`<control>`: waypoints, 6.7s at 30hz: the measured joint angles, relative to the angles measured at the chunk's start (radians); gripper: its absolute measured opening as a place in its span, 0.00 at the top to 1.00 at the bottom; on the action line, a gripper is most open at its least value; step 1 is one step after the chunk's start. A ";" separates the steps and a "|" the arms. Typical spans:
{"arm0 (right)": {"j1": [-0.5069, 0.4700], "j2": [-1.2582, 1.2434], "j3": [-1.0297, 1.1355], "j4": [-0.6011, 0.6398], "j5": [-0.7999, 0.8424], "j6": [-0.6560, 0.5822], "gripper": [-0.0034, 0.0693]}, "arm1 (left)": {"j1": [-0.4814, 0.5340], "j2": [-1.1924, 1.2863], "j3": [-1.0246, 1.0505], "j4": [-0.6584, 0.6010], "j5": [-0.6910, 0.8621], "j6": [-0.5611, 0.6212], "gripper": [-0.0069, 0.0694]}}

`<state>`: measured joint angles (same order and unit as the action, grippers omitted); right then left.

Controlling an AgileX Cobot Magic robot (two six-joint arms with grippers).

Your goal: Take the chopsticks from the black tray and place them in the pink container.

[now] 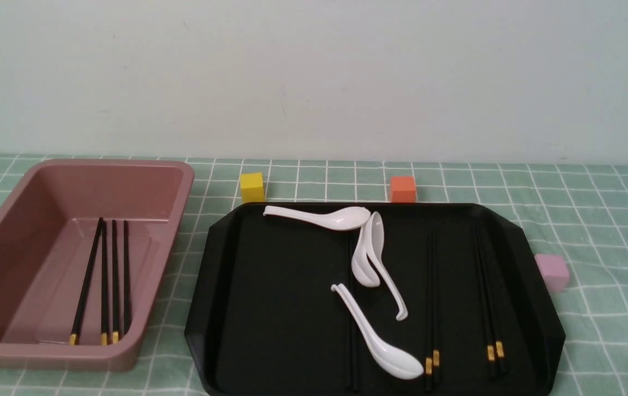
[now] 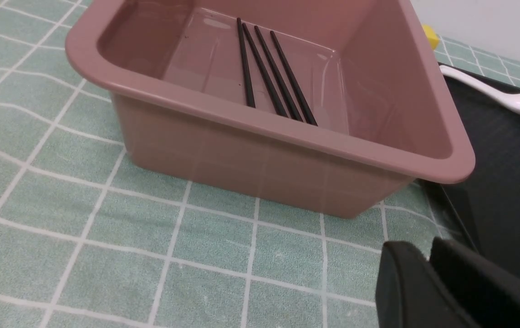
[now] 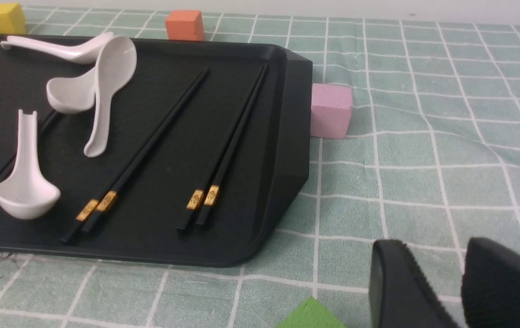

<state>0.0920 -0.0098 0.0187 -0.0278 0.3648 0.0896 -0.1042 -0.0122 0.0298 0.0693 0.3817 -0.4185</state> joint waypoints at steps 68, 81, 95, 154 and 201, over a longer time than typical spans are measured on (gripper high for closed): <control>0.000 0.000 0.000 0.000 0.000 0.000 0.62 | -0.662 1.822 -1.365 -0.086 0.596 -0.330 0.64; 0.000 0.000 0.000 0.000 0.000 0.000 0.62 | -0.670 2.047 -1.510 -0.055 0.460 -0.354 0.44; 0.000 0.000 0.000 0.000 0.000 0.000 0.62 | -0.670 2.115 -1.523 -0.052 0.404 -0.355 0.44; 0.000 0.000 0.000 0.000 0.000 0.000 0.62 | -0.107 1.605 -1.206 0.213 0.528 -0.242 0.79; 0.000 0.000 0.000 0.000 0.000 0.000 0.62 | -0.107 0.415 -0.584 0.002 0.280 -0.045 0.93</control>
<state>0.0920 -0.0098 0.0187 -0.0278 0.3648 0.0896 -0.2108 0.4028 -0.5546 0.0716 0.6618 -0.4638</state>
